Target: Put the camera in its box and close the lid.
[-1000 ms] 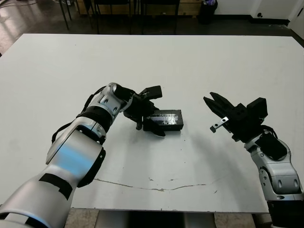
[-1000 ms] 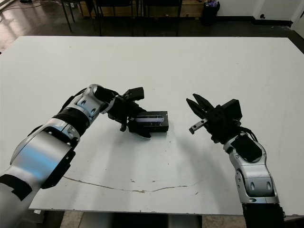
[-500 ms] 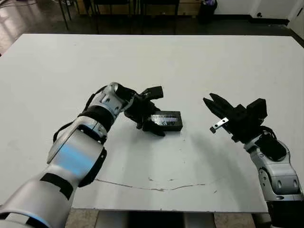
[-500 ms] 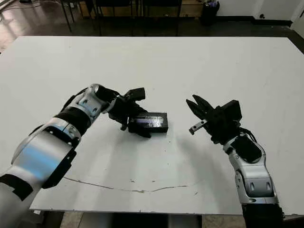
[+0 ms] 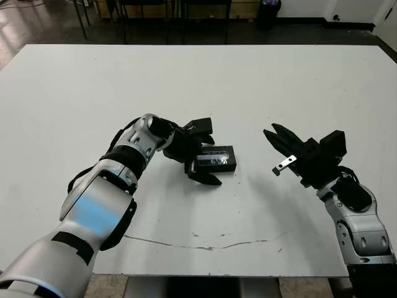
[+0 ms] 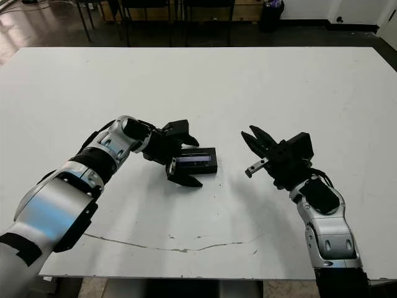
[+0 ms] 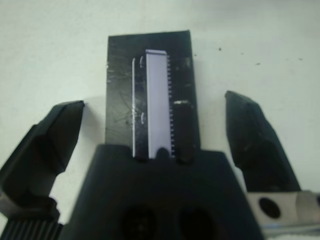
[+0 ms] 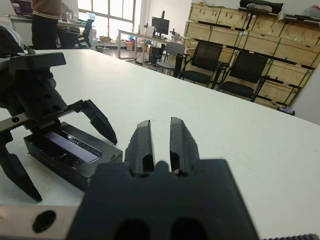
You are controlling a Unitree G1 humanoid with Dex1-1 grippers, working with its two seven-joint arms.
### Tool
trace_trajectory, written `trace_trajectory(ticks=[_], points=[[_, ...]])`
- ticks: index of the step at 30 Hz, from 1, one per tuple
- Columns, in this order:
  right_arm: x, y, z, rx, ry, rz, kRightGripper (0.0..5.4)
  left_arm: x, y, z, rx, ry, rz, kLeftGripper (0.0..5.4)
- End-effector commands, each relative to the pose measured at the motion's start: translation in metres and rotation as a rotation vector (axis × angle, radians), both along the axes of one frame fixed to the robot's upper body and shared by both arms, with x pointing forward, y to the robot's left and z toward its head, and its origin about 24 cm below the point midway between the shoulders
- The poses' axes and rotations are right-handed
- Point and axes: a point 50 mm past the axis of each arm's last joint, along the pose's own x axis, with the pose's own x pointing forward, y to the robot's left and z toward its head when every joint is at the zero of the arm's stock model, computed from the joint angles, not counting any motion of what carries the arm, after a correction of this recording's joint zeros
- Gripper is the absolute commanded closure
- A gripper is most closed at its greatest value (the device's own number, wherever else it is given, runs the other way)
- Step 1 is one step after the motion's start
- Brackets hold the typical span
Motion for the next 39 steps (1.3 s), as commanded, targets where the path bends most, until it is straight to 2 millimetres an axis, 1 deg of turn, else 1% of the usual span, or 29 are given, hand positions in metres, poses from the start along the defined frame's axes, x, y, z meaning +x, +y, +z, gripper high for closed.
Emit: trace_trajectory(ticks=[1, 3, 4, 6, 9, 13, 14, 19, 22, 24, 27, 28, 30, 33, 34, 35, 39], points=[[-0.002, -0.003, -0.006, -0.006, 0.038, -0.014, 5.4, -0.014, 0.019, -0.031, 0.078, 0.07, 0.008, 0.01], [-0.003, -0.002, -0.006, -0.011, 0.037, -0.013, 5.4, -0.012, 0.027, -0.028, 0.044, 0.089, 0.035, 0.01], [-0.003, -0.003, -0.006, -0.015, 0.037, -0.014, 5.4, -0.011, 0.033, -0.025, 0.014, 0.124, 0.07, 0.01], [-0.003, -0.003, -0.005, -0.021, 0.031, -0.014, 5.4, -0.007, 0.046, -0.015, -0.055, 0.127, 0.09, 0.01], [-0.003, -0.004, -0.005, -0.022, 0.027, -0.011, 5.4, -0.003, 0.07, 0.003, -0.119, 0.023, 0.084, 0.01], [-0.002, -0.006, -0.006, -0.007, 0.028, -0.024, 5.4, -0.002, 0.112, 0.026, -0.208, -0.058, 0.176, 0.01], [-0.002, -0.006, -0.006, -0.008, 0.028, -0.024, 5.4, -0.004, 0.122, 0.032, -0.225, -0.091, 0.198, 0.01], [-0.003, -0.005, -0.006, -0.024, 0.028, -0.018, 5.4, -0.019, 0.157, 0.057, -0.327, -0.15, 0.292, 0.01], [-0.003, -0.006, -0.005, -0.029, 0.031, -0.02, 5.4, -0.032, 0.172, 0.071, -0.348, -0.187, 0.343, 0.01], [-0.004, -0.007, -0.004, -0.032, 0.042, -0.031, 5.4, -0.042, 0.178, 0.081, -0.388, -0.212, 0.376, 0.01], [-0.005, -0.007, -0.003, -0.042, 0.041, -0.037, 5.4, -0.056, 0.176, 0.092, -0.462, -0.253, 0.448, 0.01], [-0.005, -0.007, -0.003, -0.041, 0.038, -0.037, 5.4, -0.061, 0.171, 0.093, -0.495, -0.26, 0.492, 0.01], [-0.004, -0.007, -0.004, -0.032, 0.036, -0.036, 5.4, -0.07, 0.159, 0.091, -0.578, -0.266, 0.577, 0.23], [-0.005, -0.006, -0.006, -0.025, 0.031, -0.048, 5.4, -0.084, 0.133, 0.082, -0.697, -0.313, 0.723, 0.88], [-0.004, -0.006, -0.006, -0.024, 0.031, -0.051, 5.4, -0.088, 0.123, 0.079, -0.746, -0.29, 0.785, 1.17], [-0.004, -0.006, -0.006, -0.023, 0.029, -0.052, 5.4, -0.09, 0.113, 0.076, -0.777, -0.27, 0.834, 1.33], [-0.005, -0.005, -0.006, -0.025, 0.032, -0.073, 5.4, -0.097, 0.076, 0.071, -0.833, -0.244, 0.967, 2.31]])
